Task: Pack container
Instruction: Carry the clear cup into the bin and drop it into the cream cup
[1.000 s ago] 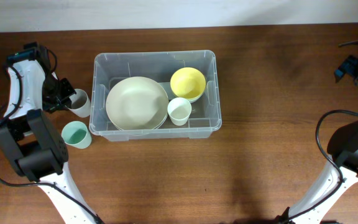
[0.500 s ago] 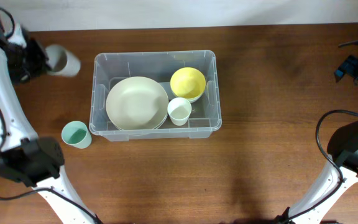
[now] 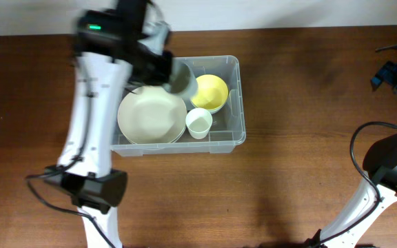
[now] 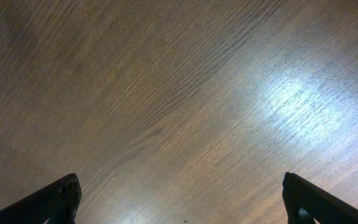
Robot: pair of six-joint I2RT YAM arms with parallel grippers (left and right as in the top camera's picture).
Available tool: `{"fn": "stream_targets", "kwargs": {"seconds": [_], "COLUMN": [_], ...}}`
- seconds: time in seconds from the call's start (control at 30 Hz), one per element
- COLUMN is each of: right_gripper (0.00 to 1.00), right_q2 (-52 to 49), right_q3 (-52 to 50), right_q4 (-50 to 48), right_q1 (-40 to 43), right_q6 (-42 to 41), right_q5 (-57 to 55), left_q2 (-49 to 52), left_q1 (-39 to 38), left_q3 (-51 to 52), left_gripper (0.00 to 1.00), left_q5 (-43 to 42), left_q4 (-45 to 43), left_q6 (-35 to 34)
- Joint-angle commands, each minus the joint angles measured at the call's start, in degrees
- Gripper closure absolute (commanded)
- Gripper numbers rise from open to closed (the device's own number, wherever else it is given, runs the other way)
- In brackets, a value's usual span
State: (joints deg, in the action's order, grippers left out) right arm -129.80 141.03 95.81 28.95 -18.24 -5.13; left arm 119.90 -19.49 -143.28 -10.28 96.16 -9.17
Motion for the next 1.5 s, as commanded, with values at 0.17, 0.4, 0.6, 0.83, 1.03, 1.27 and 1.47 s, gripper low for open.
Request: {"fn": "stream_targets", "kwargs": {"seconds": [0.17,0.4,0.6,0.83,1.03,1.27,1.47], "right_gripper": [0.01,0.01,0.01,0.01,0.01,0.01,0.01], "right_q2": [1.2,1.2,1.2,1.2,1.2,1.2,1.2], "right_q3": [-0.2,-0.2,-0.2,-0.2,-0.2,-0.2,-0.2], "right_q4": [0.0,0.0,0.0,0.0,0.0,0.0,0.0], "right_q1": [0.0,0.0,0.0,0.0,0.0,0.0,0.0], "right_q6": [-0.4,-0.4,-0.4,-0.4,-0.4,-0.4,-0.4], "right_q5": [-0.5,-0.5,-0.5,-0.5,-0.5,-0.5,-0.5], "left_q2": [0.4,0.4,0.4,1.1,1.6,1.6,1.6], "left_q1": [-6.1,-6.4,-6.4,-6.4,-6.4,-6.3,-2.7], "left_q3": [14.0,19.9,23.4,24.9,24.9,24.7,17.7], "left_gripper": [0.99,0.99,0.99,0.98,0.81,0.65,0.6], "left_q5": [8.1,7.9,7.5,7.5,7.5,7.8,13.5], "left_q4": [-6.6,-9.8,-13.9,-15.0,-15.8,-16.6,-9.1], "left_q6": [-3.7,-4.5,-4.5,-4.5,-4.5,-4.2,-5.4]}}
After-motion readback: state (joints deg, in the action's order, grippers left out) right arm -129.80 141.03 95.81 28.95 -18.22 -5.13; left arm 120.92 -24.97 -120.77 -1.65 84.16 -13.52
